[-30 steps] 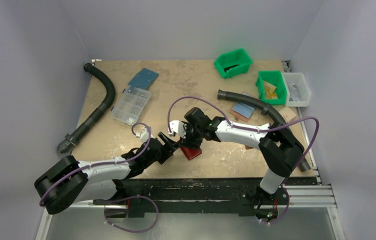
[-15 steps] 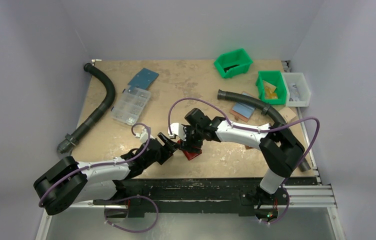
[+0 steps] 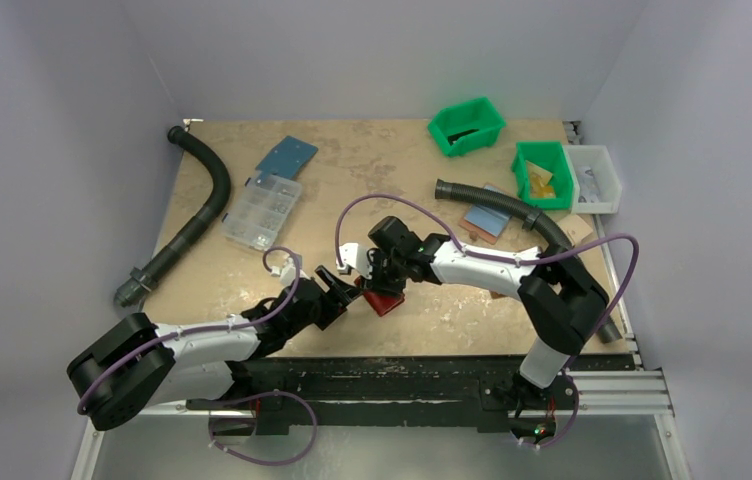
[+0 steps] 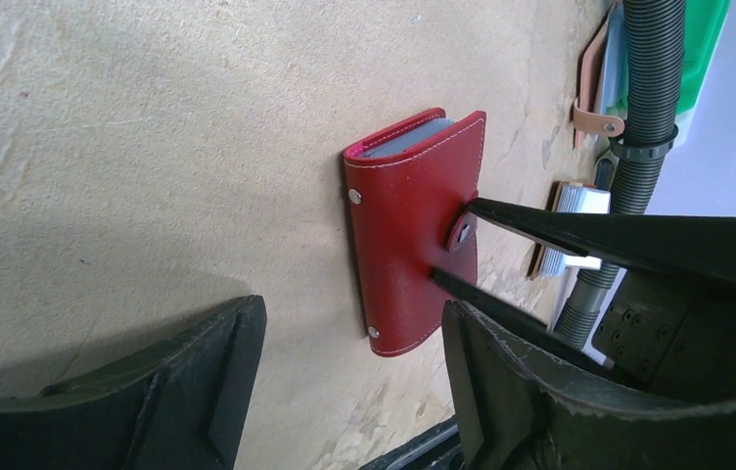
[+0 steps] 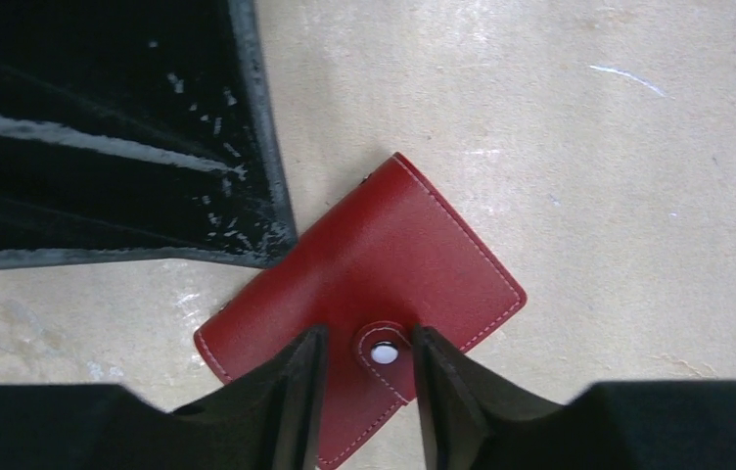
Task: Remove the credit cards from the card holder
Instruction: Open the card holder at the center of the board.
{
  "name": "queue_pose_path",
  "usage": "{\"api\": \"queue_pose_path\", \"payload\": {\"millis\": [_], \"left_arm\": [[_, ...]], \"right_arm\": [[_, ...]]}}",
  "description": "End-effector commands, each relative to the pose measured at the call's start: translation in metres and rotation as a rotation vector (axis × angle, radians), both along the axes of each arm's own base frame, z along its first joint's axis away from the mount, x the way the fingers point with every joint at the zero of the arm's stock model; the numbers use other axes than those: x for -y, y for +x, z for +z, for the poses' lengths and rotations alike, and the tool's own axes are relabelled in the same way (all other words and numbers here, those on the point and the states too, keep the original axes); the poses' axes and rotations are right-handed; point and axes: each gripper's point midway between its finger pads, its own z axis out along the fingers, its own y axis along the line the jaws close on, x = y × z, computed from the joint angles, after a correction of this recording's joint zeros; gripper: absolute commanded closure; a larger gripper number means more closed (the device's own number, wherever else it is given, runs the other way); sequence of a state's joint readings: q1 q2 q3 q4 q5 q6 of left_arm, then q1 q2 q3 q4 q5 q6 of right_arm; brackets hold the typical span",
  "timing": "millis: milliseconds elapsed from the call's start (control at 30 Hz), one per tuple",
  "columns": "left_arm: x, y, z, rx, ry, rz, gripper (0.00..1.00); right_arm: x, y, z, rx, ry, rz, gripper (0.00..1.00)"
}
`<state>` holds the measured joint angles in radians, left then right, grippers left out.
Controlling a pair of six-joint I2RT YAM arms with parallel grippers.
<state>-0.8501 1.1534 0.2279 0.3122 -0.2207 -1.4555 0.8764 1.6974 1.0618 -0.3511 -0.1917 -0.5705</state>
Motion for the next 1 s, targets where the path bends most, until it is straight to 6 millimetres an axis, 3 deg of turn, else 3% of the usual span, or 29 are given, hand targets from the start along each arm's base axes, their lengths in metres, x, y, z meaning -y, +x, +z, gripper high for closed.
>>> {"api": "queue_pose_path", "payload": {"millis": [0,367,733,967], "left_arm": [[0.000,0.000,0.002,0.023,-0.011,-0.012,0.30],[0.012,0.003,0.003,0.077,-0.024,-0.076,0.29],[0.011,0.009,-0.006,0.071,-0.010,-0.044,0.28],[0.021,0.013,0.001,0.082,-0.077,-0.038,0.28]], "right_arm": [[0.002,0.014,0.001,0.043,-0.013,-0.040,0.61],[-0.005,0.012,0.010,0.003,0.041,-0.045,0.88],[0.000,0.015,0.033,-0.126,0.165,-0.058,0.95],[0.001,0.014,0.039,-0.200,0.220,-0.065,0.97]]}}
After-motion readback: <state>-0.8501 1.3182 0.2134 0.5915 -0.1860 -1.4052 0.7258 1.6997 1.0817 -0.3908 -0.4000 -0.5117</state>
